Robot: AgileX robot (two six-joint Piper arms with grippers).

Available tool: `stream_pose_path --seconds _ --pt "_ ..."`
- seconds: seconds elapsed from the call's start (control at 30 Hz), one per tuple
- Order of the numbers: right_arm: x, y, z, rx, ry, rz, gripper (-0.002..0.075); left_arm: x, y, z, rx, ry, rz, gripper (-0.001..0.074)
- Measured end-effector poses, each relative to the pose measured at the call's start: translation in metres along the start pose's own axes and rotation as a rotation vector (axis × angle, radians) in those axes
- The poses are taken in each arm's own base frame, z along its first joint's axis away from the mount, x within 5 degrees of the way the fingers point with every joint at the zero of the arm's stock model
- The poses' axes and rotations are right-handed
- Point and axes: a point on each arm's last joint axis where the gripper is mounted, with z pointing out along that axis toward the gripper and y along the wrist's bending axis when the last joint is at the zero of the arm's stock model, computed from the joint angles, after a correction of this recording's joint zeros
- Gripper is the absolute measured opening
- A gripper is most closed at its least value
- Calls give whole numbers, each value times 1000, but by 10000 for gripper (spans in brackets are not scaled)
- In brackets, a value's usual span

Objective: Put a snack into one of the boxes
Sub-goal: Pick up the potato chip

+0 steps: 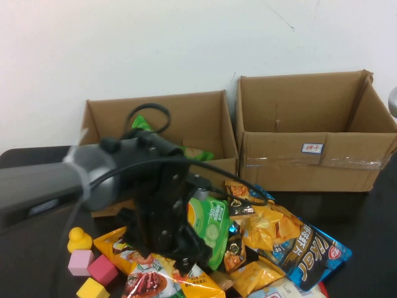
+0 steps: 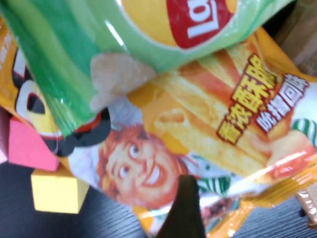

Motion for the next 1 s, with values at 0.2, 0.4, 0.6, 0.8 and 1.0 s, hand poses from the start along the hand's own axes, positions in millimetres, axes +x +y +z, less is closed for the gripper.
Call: stream_pose_path --seconds 0.2,0.4,0.6,0.8,1.0 --pt "-2 0 0 -5 -26 4 -1 36 7 -16 19 -78 -87 557" --pt "-4 1 0 -12 -45 26 -1 61 17 -2 9 -114 -238 557" --pt "-4 1 0 -16 -46 30 -1 59 37 9 29 -180 -378 557" --pt "-4 2 0 -25 -44 35 -1 53 42 27 57 -153 -401 557" --pt "-4 3 0 -28 -46 37 -1 48 35 52 115 -109 -384 558"
